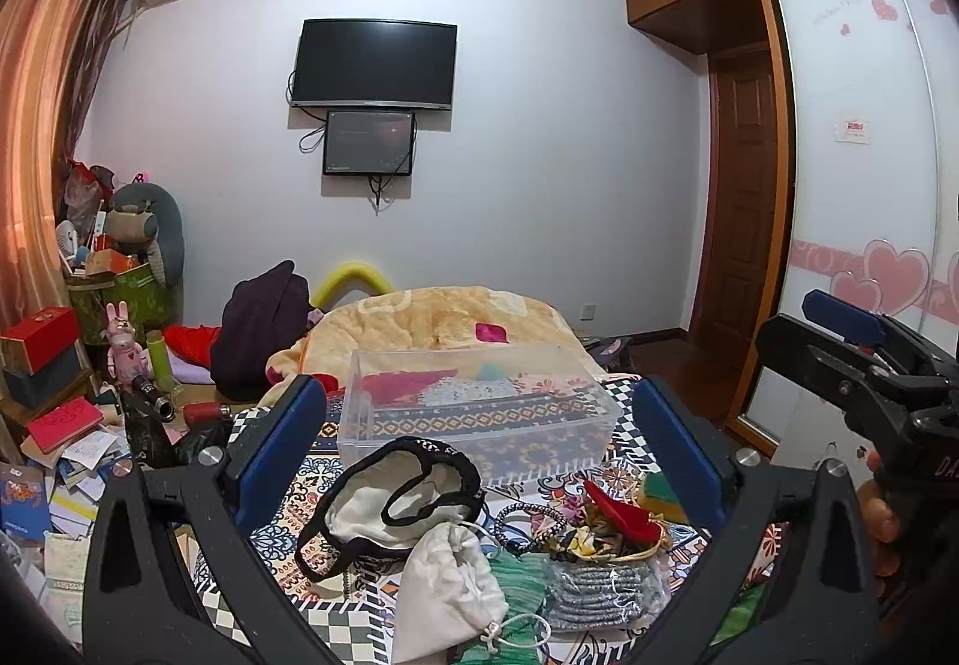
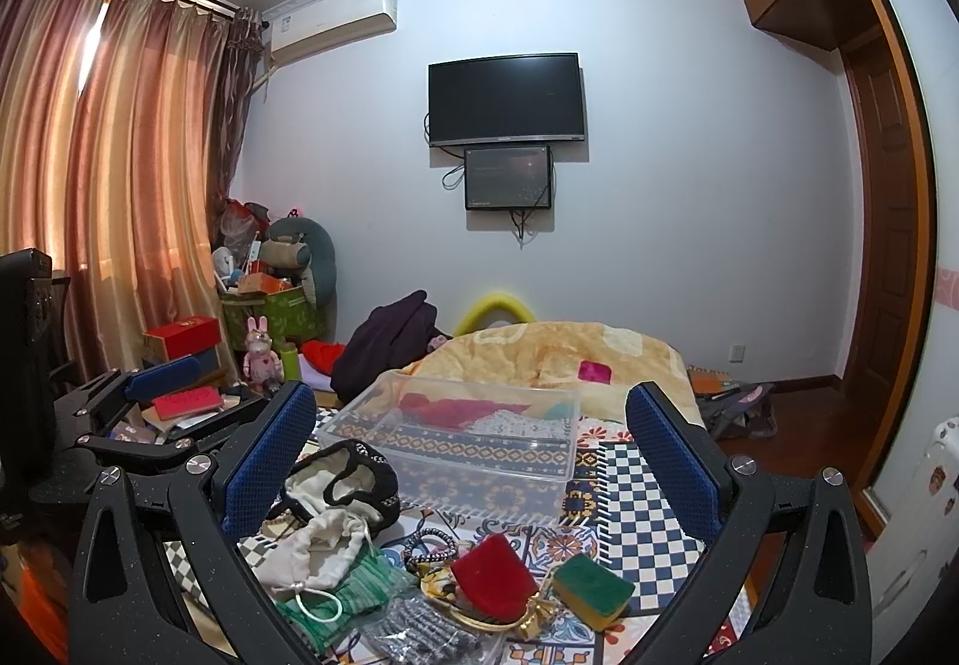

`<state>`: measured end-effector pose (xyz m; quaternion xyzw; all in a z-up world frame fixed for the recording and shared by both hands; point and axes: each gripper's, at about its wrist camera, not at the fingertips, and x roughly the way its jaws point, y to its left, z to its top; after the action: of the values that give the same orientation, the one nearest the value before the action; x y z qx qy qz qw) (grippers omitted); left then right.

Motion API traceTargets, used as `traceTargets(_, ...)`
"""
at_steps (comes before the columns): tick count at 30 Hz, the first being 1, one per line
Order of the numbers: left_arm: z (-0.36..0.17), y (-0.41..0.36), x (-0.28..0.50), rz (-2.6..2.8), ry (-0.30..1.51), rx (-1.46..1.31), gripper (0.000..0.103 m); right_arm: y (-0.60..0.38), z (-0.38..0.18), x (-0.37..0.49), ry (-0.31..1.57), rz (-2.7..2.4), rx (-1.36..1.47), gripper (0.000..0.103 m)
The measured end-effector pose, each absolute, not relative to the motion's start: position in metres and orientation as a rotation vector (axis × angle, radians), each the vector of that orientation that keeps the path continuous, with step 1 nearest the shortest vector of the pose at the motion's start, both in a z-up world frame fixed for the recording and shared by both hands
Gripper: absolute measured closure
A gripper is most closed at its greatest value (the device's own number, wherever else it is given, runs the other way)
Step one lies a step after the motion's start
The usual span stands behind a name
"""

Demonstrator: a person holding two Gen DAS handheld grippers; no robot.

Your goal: Organize soft objects

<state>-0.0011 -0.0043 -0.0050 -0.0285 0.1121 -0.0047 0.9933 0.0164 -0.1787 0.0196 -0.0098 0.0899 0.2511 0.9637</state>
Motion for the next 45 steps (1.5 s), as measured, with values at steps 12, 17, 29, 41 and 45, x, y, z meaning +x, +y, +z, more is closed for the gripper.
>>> traceTargets(12,-0.003,-0.003,-0.002,-0.020,0.228,-0.067,0.000,-0.178,0.019,0.016,0.183,0.508,-0.019,0.000)
traceTargets(17,-0.003,-0.002,-0.001,-0.022,0.230,-0.070,0.000,-0.178,0.019,0.017,0.182,0.505,-0.018,0.000)
traceTargets(29,-0.021,0.016,0.021,0.004,0.300,-0.106,0.000,-0.184,0.001,0.035,0.201,0.394,-0.038,0.000)
traceTargets(41,-0.076,0.053,0.071,0.075,0.448,-0.141,0.000,-0.192,-0.044,0.075,0.412,0.452,-0.019,0.000)
traceTargets(45,-0.090,0.061,0.091,0.072,0.515,-0.131,0.000,-0.186,-0.060,0.082,0.482,0.466,-0.051,0.000)
